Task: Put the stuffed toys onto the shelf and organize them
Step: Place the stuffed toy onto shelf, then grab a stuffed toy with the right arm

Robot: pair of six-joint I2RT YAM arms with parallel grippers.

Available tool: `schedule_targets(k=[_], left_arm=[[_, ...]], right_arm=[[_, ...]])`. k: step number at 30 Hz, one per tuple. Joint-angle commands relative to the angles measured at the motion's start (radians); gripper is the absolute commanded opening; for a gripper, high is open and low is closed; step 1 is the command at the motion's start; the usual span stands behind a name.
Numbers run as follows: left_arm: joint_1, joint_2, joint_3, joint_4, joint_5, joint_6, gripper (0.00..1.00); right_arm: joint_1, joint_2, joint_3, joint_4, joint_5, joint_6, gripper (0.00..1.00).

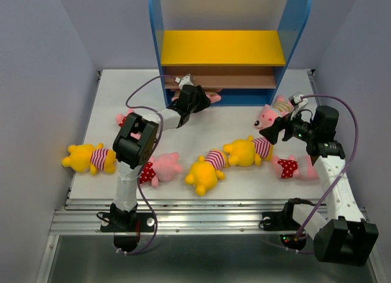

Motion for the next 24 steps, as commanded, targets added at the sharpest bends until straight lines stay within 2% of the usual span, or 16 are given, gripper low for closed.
schedule_targets(k=[1,7,11,17,24], left_arm=[[0.003,-0.117,-0.034,0.047,0.016,0.029,0.62],[0.003,-0.195,-0.12,0.074,0.034,0.038,0.62],[0.004,-0.256,-0.19,0.093,0.095,0.055,0.62],[0.004,-0.401,-0.351,0.112,0.126,0.09,0.62],[0.006,-0.696,-0.512,0.065,0.157,0.189,0.63]], right_arm=[[0.001,-0.005,-0.01,0.047,-0.001,-0.014,1.0],[0.001,-0.005,-0.011,0.047,-0.002,-0.015,1.0],[0.001,-0.005,-0.011,0.049,-0.002,-0.017,1.0],[0.001,-0.005,-0.011,0.046,-0.005,-0.023,1.0],[0.001,-0.005,-0.017,0.032,-0.042,-0.063,1.0]])
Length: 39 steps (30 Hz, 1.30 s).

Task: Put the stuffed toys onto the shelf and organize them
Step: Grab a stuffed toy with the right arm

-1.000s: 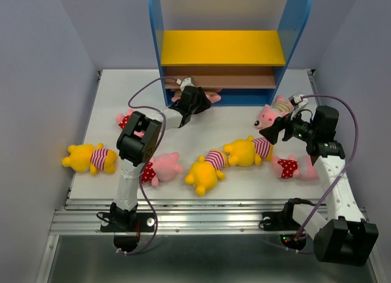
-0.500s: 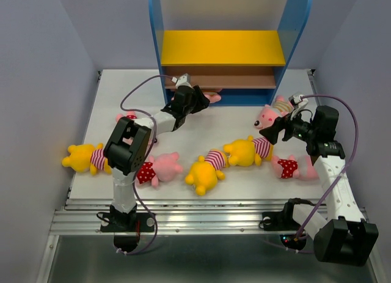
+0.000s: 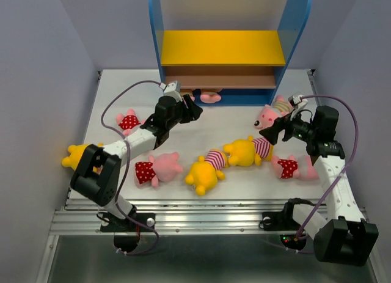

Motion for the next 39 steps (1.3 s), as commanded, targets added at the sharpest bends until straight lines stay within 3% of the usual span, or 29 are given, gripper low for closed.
schedule_targets(k=[1,11,15,18,27,31,33,39], left_arm=[[0.006,-0.216,-0.077,-0.002,0.008,0.093,0.63],[0.023,-0.749,-0.291,-0.285,-0.279,0.17,0.75],[0.03,-0.955,-0.38,-0.37,-0.359,0.112,0.77],[0.032,-1.042,-0.416,-0.412,-0.374,0.075,0.76],[0.032,-1.153,-0.426,-0.489,-0.317,0.101,0.76],[0.033,-1.17,-0.414,-0.513,-0.311,0.115,0.76],[0.033,-1.176,-0.418,-0.51,-0.308,0.115,0.76],[0.032,-1.202,-0.433,-0.509,-0.314,0.101,0.76]], right_arm=[[0.001,-0.006,-0.019,0.028,-0.05,-0.055,1.0],[0.001,0.029,-0.021,-0.059,-0.171,-0.197,1.0],[0.001,0.056,-0.019,-0.075,-0.152,-0.219,1.0],[0.001,0.063,-0.016,-0.073,-0.042,-0.22,1.0],[0.001,0.097,-0.002,-0.03,0.265,-0.144,1.0],[0.001,0.213,0.059,0.047,0.569,0.086,1.0],[0.001,0.293,0.093,0.047,0.606,0.158,1.0],[-0.008,0.368,0.145,0.125,0.519,0.356,1.0]])
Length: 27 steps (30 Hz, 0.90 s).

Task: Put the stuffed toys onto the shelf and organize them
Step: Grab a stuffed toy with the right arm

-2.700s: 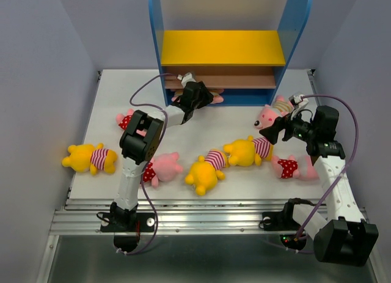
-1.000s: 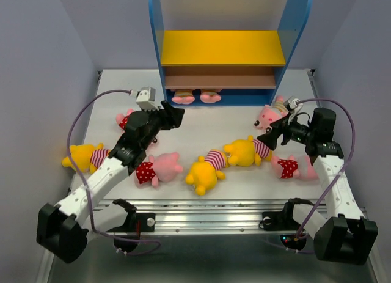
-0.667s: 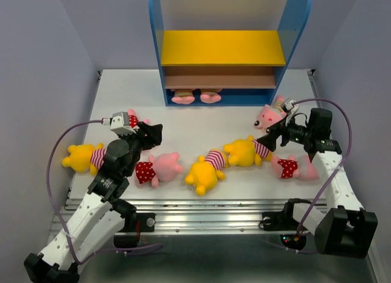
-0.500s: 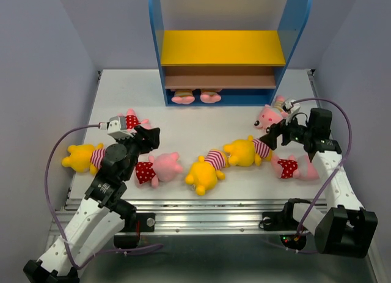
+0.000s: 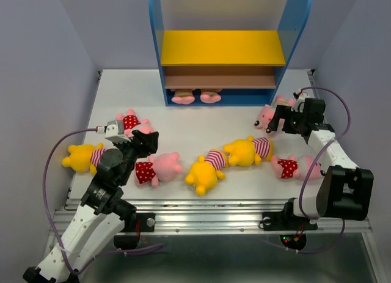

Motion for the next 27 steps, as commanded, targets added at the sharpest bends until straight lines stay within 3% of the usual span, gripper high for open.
schedule_targets(k=[1,10,21,25,27], left_arm=[[0.006,-0.029,-0.011,0.017,-0.004,0.009,0.76],[0.006,-0.034,-0.017,0.021,-0.006,0.004,0.76],[0.004,-0.034,-0.048,0.053,0.015,-0.013,0.76],[0.004,-0.031,-0.063,0.073,0.058,-0.016,0.76],[0.004,-0.029,-0.075,0.113,0.098,-0.017,0.76]], right_arm=[[-0.006,0.005,0.065,0.145,0.012,0.207,1.0],[-0.006,0.106,0.083,0.222,0.075,0.433,1.0],[-0.006,0.301,0.161,0.243,0.173,0.496,0.98],[-0.006,0.342,0.157,0.277,0.181,0.477,0.9],[-0.015,0.342,0.14,0.277,0.172,0.462,0.77]])
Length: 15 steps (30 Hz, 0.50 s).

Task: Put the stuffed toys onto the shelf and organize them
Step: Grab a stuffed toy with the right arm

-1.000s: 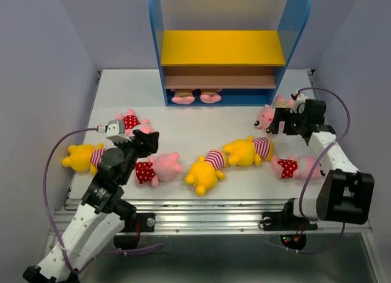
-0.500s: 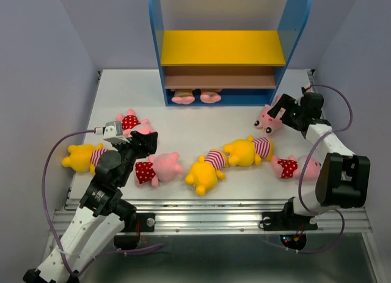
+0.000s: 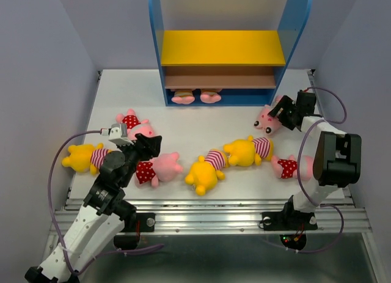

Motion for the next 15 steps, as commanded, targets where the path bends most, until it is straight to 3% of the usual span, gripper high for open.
schedule_targets(k=[1,3,4,6,9,15], left_arm=[[0.004,-0.001,-0.025,0.116,0.082,-0.004,0.76],[0.006,-0.001,-0.059,0.175,0.162,-0.022,0.76],[0.004,0.0,-0.088,0.239,0.255,-0.041,0.76],[0.006,0.01,-0.129,0.293,0.311,-0.078,0.77],[0.006,0.043,-0.166,0.405,0.417,-0.133,0.79],[0.006,0.141,-0.145,0.505,0.542,-0.138,0.79]], right_arm=[[-0.015,-0.007,0.006,0.1,0.016,-0.023,0.73],[-0.026,-0.027,-0.015,0.11,-0.006,-0.034,0.51],[-0.026,-0.056,-0.027,0.116,-0.032,-0.055,0.26],[-0.035,-0.084,-0.043,0.113,-0.07,-0.084,0.13],[-0.045,-0.176,-0.066,0.105,-0.148,-0.159,0.02],[-0.045,-0.465,-0.081,-0.02,-0.343,-0.43,0.01]])
